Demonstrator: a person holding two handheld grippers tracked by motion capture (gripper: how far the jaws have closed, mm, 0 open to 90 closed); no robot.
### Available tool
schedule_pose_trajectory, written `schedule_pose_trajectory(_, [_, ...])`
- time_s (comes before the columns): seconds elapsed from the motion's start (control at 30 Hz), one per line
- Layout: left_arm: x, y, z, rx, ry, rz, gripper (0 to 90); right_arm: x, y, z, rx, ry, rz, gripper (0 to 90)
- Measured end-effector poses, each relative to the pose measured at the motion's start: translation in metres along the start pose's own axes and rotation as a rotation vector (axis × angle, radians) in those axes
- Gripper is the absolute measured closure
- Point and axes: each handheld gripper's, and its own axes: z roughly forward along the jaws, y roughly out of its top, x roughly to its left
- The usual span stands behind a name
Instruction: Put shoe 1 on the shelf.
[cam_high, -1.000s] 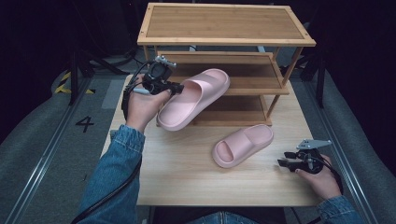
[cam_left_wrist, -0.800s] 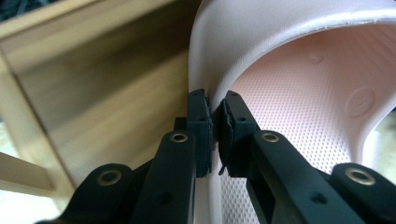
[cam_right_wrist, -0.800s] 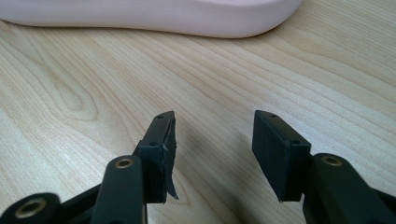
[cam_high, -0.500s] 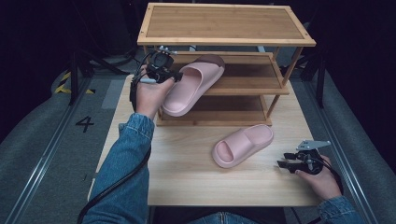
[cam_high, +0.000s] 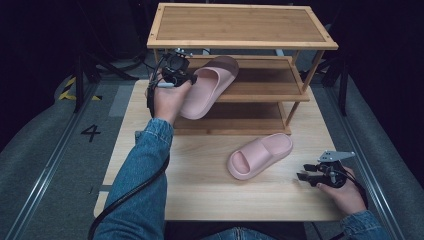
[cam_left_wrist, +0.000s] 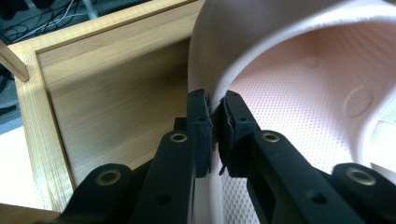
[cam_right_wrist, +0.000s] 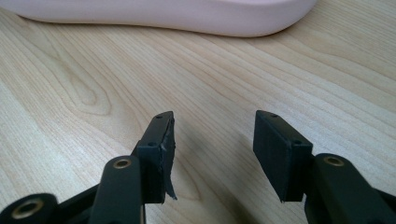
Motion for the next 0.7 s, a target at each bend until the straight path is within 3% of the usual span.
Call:
schedule_pose_trajectory(0.13, [-0.001, 0.001, 0.006, 0.004, 0.015, -0.012, 83.0, 0.001, 0.0, 0.001, 0.005, 0.004, 0.001, 49.4])
schedule_pose_trajectory(0.33, [0.004, 0.001, 0.011, 0.004, -0.008, 0.009, 82.4, 0.001, 0.0, 0.001, 0.003, 0.007, -0.001, 49.2])
schedule_pose_trajectory(0.37, [0.004, 0.001, 0.01, -0.005, -0.012, -0.011, 81.4, 0.001, 0.0, 0.001, 0.004, 0.007, -0.002, 49.1])
schedule_pose_trajectory(0.43, [0.002, 0.001, 0.009, -0.023, -0.015, -0.03, 71.4, 0.001, 0.0, 0.001, 0.004, 0.007, 0.0, 49.0])
schedule_pose_trajectory(0.47, [0.003, 0.001, 0.007, -0.034, -0.023, -0.002, 68.1, 0.001, 0.0, 0.001, 0.005, 0.008, 0.0, 49.0])
schedule_pose_trajectory(0.57, [0.0, -0.001, 0.001, -0.06, -0.022, -0.006, 63.2, 0.002, 0.0, 0.002, 0.007, 0.011, 0.001, 48.6])
schedule_pose_trajectory(0.6, [0.0, -0.001, -0.002, -0.041, -0.008, 0.006, 61.7, 0.002, 0.0, 0.002, 0.01, 0.013, 0.002, 48.3])
schedule_pose_trajectory(0.67, [-0.006, -0.003, -0.008, -0.072, -0.013, -0.02, 60.8, 0.003, 0.0, 0.003, 0.012, 0.016, -0.001, 47.4])
schedule_pose_trajectory(0.7, [-0.006, -0.002, -0.012, -0.073, -0.018, 0.011, 60.3, 0.003, 0.001, 0.004, 0.013, 0.017, 0.0, 47.4])
